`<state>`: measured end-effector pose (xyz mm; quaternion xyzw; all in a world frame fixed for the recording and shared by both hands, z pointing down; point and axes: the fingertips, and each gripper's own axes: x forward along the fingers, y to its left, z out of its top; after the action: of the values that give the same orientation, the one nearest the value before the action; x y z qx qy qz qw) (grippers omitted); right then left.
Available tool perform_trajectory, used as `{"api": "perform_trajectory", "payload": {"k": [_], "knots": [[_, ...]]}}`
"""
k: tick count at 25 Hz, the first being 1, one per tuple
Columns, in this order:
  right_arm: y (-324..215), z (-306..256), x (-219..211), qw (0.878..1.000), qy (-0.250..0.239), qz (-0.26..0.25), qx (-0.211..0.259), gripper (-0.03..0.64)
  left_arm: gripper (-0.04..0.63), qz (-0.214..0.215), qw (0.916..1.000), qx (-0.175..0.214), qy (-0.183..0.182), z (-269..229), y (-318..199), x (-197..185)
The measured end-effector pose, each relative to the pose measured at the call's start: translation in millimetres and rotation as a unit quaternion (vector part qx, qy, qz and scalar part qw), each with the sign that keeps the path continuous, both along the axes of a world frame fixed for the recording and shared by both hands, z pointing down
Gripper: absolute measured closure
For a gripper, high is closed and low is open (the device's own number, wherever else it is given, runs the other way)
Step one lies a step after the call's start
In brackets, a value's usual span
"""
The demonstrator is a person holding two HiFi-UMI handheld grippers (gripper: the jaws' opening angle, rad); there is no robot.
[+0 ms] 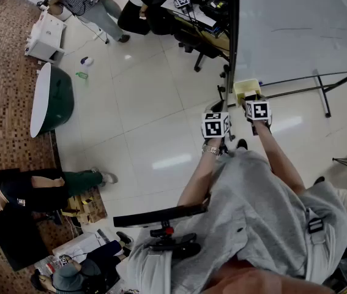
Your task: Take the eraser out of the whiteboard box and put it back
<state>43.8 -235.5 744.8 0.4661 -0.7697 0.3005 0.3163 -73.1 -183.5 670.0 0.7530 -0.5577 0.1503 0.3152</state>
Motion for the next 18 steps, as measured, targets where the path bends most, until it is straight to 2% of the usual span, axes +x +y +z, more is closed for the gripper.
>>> {"api": "perform_trajectory", "payload": {"k": [3, 5, 6, 9, 11, 14, 16, 18], "knots": [[-5.8, 4.3, -9.1, 1.000, 0.008, -0.012, -0.006, 0.286, 0.592, -0.013, 0.9999, 0.004, -0.003, -7.0, -20.5, -12.2], [2.1, 10.5, -22.0, 0.999, -0.014, -0.034, -0.038, 0.339, 0.592, -0.017, 0.9998, 0.006, -0.003, -8.7, -31.0, -12.6], [6.0, 12.9, -26.3, 0.997, -0.022, -0.047, -0.054, 0.339, 0.592, -0.017, 0.9998, 0.006, -0.004, -8.1, -35.3, -11.8], [1.7, -1.5, -10.8, 0.996, -0.021, -0.053, -0.067, 0.341, 0.592, -0.017, 0.9998, 0.004, -0.005, -6.7, -46.1, -10.6], [-6.4, -38.6, -1.1, 0.996, -0.056, -0.032, -0.055, 0.342, 0.592, -0.023, 0.9997, 0.003, -0.004, -7.0, -52.4, -14.4], [-23.2, -101.6, -3.2, 0.995, -0.096, -0.025, 0.001, 0.342, 0.592, -0.032, 0.9995, 0.002, -0.003, -5.0, -58.4, -21.1], [-36.9, -123.6, -6.1, 0.994, -0.106, -0.027, 0.030, 0.342, 0.592, -0.029, 0.9996, -0.002, -0.004, -2.0, -60.5, -17.8], [-49.7, -124.8, -7.7, 0.994, -0.096, -0.028, 0.043, 0.342, 0.592, -0.021, 0.9998, -0.003, -0.005, -0.2, -63.3, -11.3]]}}
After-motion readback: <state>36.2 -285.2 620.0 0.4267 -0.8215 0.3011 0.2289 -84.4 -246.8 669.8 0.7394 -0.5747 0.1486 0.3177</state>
